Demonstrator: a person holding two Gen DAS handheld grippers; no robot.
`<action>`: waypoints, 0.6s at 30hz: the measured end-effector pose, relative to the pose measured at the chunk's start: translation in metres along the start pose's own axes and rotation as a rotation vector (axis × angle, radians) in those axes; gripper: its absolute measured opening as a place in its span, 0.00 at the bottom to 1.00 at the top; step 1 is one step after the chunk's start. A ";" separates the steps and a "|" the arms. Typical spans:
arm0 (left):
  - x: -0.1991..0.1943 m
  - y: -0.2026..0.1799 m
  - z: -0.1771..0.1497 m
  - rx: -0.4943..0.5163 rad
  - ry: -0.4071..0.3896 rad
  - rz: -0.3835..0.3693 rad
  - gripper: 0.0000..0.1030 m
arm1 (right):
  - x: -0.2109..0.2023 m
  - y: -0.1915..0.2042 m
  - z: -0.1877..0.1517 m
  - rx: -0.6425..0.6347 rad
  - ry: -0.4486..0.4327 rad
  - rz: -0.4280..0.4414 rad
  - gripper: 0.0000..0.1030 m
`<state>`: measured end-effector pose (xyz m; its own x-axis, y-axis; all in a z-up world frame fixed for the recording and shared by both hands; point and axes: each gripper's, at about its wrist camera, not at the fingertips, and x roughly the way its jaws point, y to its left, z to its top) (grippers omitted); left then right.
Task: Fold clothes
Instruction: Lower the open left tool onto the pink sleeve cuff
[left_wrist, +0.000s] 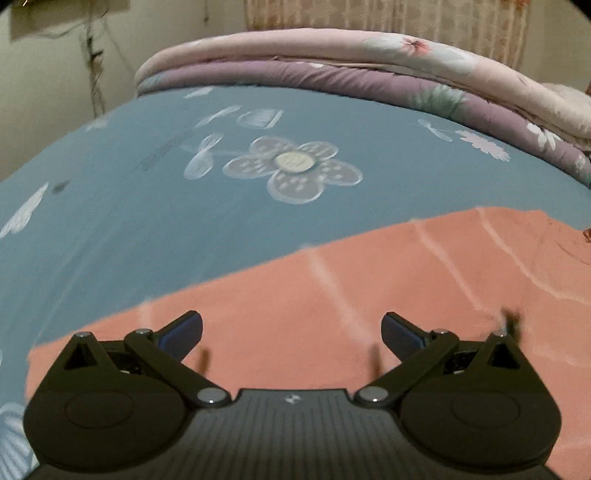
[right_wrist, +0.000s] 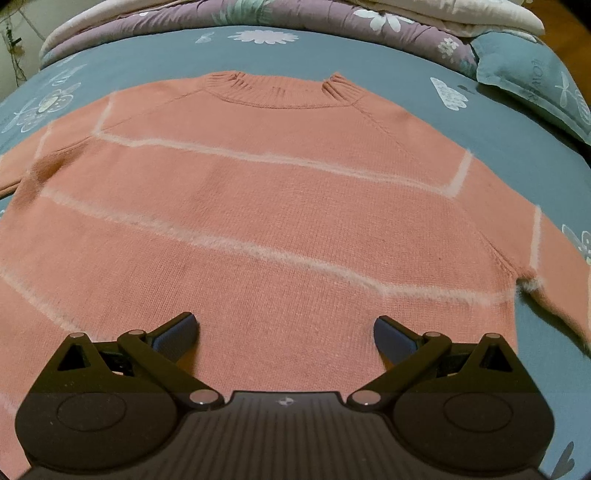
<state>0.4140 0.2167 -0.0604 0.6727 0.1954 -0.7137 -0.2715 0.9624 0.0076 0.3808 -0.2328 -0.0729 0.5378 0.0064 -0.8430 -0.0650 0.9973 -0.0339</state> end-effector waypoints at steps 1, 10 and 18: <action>0.007 -0.006 0.001 0.004 0.011 0.001 0.99 | 0.000 0.000 -0.001 0.001 -0.002 0.000 1.00; -0.002 0.000 -0.026 0.015 0.054 -0.014 0.99 | 0.001 -0.002 -0.003 0.002 -0.016 0.003 1.00; 0.001 0.008 -0.008 -0.009 0.034 0.021 0.99 | 0.002 -0.002 -0.001 0.000 -0.015 0.003 1.00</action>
<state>0.4074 0.2235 -0.0667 0.6430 0.2087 -0.7369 -0.2916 0.9564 0.0164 0.3816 -0.2344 -0.0753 0.5502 0.0103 -0.8350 -0.0665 0.9973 -0.0316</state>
